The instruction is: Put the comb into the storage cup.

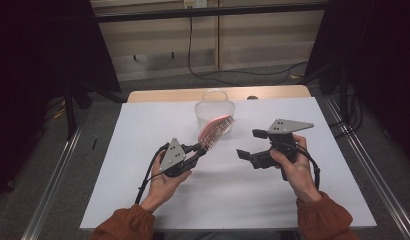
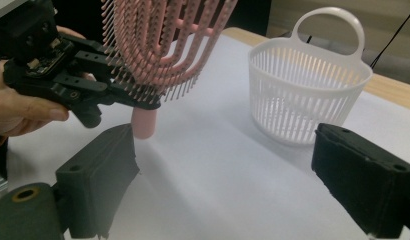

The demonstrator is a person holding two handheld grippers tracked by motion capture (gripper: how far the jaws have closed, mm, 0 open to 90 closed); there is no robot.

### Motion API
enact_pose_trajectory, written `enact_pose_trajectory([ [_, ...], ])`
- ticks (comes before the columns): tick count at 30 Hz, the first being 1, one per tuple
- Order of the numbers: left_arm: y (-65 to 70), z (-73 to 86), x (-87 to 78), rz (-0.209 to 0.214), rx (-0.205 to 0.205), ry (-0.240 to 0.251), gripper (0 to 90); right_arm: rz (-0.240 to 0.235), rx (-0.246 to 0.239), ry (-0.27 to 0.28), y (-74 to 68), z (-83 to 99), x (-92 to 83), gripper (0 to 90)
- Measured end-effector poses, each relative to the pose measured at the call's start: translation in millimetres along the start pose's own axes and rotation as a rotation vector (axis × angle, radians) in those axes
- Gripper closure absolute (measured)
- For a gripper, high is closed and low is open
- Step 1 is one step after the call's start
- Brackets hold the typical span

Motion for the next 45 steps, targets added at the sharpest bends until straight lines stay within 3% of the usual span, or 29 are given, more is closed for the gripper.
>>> enact_pose_trajectory([
  [3,0.4,-2.3,-4.1,0.017,0.0,0.01,80.6,0.0,0.004,0.033,-2.6,0.3,-0.5,12.2],
  [4,1.6,-3.3,-4.5,0.029,-0.018,0.029,80.6,0.011,-0.007,0.038,-3.9,0.4,-1.1,13.0],
  [6,2.7,-4.5,-7.0,0.041,-0.005,0.025,80.6,0.021,-0.004,0.043,-6.0,0.1,-2.0,13.9],
  [10,7.3,-5.8,-8.3,0.066,-0.025,0.045,80.6,-0.017,-0.002,0.048,-10.0,1.1,-1.9,11.7],
  [13,10.1,-5.8,-9.8,0.083,-0.046,0.06,80.6,-0.071,0.029,0.109,-11.0,2.3,-1.3,10.2],
  [18,10.3,1.6,-17.3,0.088,-0.057,0.035,80.6,-0.092,0.028,0.137,-12.7,1.6,-2.7,6.2],
  [22,11.1,3.0,-23.2,0.108,-0.065,0.049,80.6,-0.121,0.013,0.162,-16.3,1.6,-1.0,5.2],
  [27,15.5,7.7,-27.1,0.134,-0.08,0.055,80.6,-0.141,0.028,0.198,-19.0,0.0,0.8,4.0],
  [31,18.2,6.6,-28.4,0.147,-0.089,0.067,80.6,-0.185,0.034,0.219,-19.8,-1.3,-0.6,2.5],
  [45,22.3,5.5,-35.8,0.173,-0.096,0.092,80.6,-0.251,0.006,0.266,-34.0,-14.2,4.6,6.1],
])
Point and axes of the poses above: each handheld gripper's, and its own axes: x roughly forward along the jaws, z roughly out of its underside, y roughly to its right, the point moved 4 cm from there along x, roughly forward along the jaws, and after that the axes turned 12 degrees about z, right-handed, at the moved point
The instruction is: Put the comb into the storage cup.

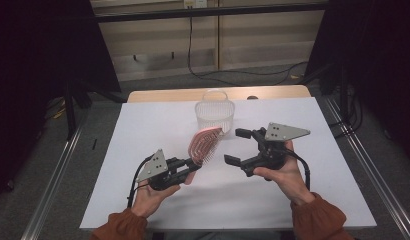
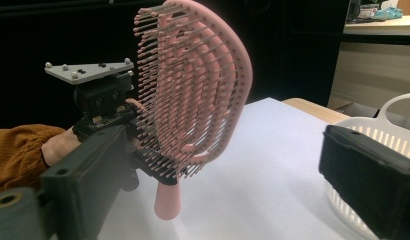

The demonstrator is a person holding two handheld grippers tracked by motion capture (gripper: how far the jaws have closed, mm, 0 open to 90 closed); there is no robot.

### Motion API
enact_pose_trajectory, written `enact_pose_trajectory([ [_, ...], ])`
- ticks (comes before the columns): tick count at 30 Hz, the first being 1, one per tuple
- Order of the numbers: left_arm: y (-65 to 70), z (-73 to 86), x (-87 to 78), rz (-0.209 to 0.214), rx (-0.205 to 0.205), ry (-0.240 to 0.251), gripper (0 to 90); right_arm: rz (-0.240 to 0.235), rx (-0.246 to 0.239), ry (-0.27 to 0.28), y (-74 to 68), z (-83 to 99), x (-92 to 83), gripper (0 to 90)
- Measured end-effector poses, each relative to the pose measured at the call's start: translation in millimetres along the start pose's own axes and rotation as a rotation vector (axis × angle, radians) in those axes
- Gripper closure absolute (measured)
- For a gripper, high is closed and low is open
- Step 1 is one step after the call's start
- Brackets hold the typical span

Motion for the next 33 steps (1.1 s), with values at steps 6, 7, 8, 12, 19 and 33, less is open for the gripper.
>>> enact_pose_trajectory([
  [6,2.7,-3.9,0.7,0.002,-0.004,0.023,80.6,-0.043,-0.01,0.025,-4.1,-8.1,6.9,6.0],
  [7,2.9,-3.7,0.9,0.008,-0.009,0.022,80.6,-0.05,-0.016,0.03,-5.0,-9.6,8.7,6.0],
  [8,3.0,-3.2,1.4,0.011,-0.011,0.021,80.6,-0.06,-0.015,0.029,-6.5,-10.8,10.2,6.0],
  [12,1.3,-0.7,6.4,0.005,-0.022,0.012,80.6,-0.071,-0.031,0.015,-8.5,-14.3,18.3,6.0],
  [19,2.3,0.1,9.3,0.031,-0.026,0.01,80.6,-0.101,-0.032,0.023,-5.6,-16.4,27.7,7.1],
  [33,8.2,1.7,14.4,0.085,-0.029,0.008,80.6,-0.176,-0.043,0.026,-10.9,-3.3,33.1,22.4],
])
Point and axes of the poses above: each handheld gripper's, and its own axes: x roughly forward along the jaws, z roughly out of its underside, y roughly to its right, the point moved 4 cm from there along x, roughly forward along the jaws, and after that the axes turned 12 degrees about z, right-handed, at the moved point
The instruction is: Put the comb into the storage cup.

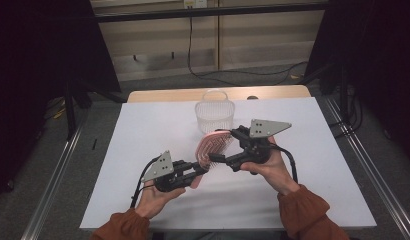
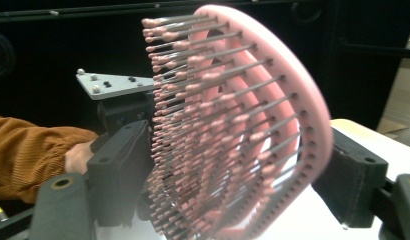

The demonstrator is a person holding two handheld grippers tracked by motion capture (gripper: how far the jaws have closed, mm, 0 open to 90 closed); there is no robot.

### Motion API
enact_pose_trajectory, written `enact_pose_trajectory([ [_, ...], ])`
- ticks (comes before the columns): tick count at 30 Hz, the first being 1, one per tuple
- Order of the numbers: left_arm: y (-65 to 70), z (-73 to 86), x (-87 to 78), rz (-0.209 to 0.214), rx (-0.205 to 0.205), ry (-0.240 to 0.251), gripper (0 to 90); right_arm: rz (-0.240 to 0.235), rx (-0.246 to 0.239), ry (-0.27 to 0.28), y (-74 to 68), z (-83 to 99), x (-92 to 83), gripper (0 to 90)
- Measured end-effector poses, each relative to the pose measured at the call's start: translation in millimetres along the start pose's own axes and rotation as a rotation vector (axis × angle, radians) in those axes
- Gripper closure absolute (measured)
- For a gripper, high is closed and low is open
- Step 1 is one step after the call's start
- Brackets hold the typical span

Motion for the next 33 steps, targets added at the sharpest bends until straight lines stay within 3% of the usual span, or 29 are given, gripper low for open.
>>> enact_pose_trajectory([
  [5,1.2,1.0,0.3,0.004,0.0,-0.006,80.6,-0.03,-0.003,0.002,-1.9,1.2,1.0,34.6],
  [8,1.8,2.6,2.0,0.014,-0.012,-0.007,80.6,-0.038,-0.01,-0.004,-2.4,1.4,0.4,37.4],
  [20,3.2,4.1,4.8,0.057,-0.024,-0.022,80.6,-0.094,0.021,-0.002,-4.2,0.4,-0.2,44.6],
  [29,2.1,2.4,5.9,0.083,-0.031,-0.026,80.6,-0.099,0.011,-0.002,-6.3,-1.5,-1.0,46.9],
  [33,0.8,0.4,6.2,0.075,-0.033,-0.026,80.4,-0.098,0.04,-0.009,-4.8,-1.7,-2.7,48.7],
])
Point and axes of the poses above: each handheld gripper's, and its own axes: x roughly forward along the jaws, z roughly out of its underside, y roughly to its right, the point moved 4 cm from there along x, roughly forward along the jaws, and after that the axes turned 12 degrees about z, right-handed, at the moved point
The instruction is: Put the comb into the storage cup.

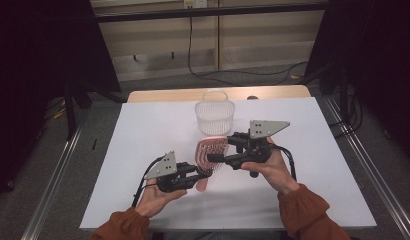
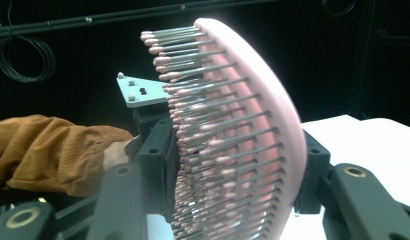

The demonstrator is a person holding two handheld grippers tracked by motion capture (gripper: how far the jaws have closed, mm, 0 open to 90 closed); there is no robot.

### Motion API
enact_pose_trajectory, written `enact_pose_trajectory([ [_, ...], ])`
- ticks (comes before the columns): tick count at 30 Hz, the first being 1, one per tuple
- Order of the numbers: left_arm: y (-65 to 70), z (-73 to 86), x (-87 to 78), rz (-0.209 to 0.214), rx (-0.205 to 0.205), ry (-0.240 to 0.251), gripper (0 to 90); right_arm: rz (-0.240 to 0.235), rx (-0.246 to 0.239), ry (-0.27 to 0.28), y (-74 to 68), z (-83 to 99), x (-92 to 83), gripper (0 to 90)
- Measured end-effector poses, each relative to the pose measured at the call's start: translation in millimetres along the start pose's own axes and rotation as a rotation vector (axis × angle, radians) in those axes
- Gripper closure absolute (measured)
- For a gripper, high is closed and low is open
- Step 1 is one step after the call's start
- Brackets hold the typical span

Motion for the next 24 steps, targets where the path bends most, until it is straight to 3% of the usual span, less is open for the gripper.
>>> enact_pose_trajectory([
  [10,-5.1,-0.1,0.9,-0.001,-0.037,-0.003,79.2,0.028,-0.016,0.0,-1.0,-0.7,0.8,53.4],
  [15,-7.5,-0.2,1.5,-0.011,-0.034,-0.001,76.2,0.036,-0.048,0.003,-1.7,-2.3,0.3,58.9],
  [24,-10.4,-0.7,1.3,-0.026,-0.033,0.006,72.0,0.052,-0.045,0.011,-1.7,-3.8,-0.2,64.3],
])
Point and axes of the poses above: each handheld gripper's, and its own axes: x roughly forward along the jaws, z roughly out of its underside, y roughly to its right, the point moved 4 cm from there along x, roughly forward along the jaws, and after that the axes turned 12 degrees about z, right-handed, at the moved point
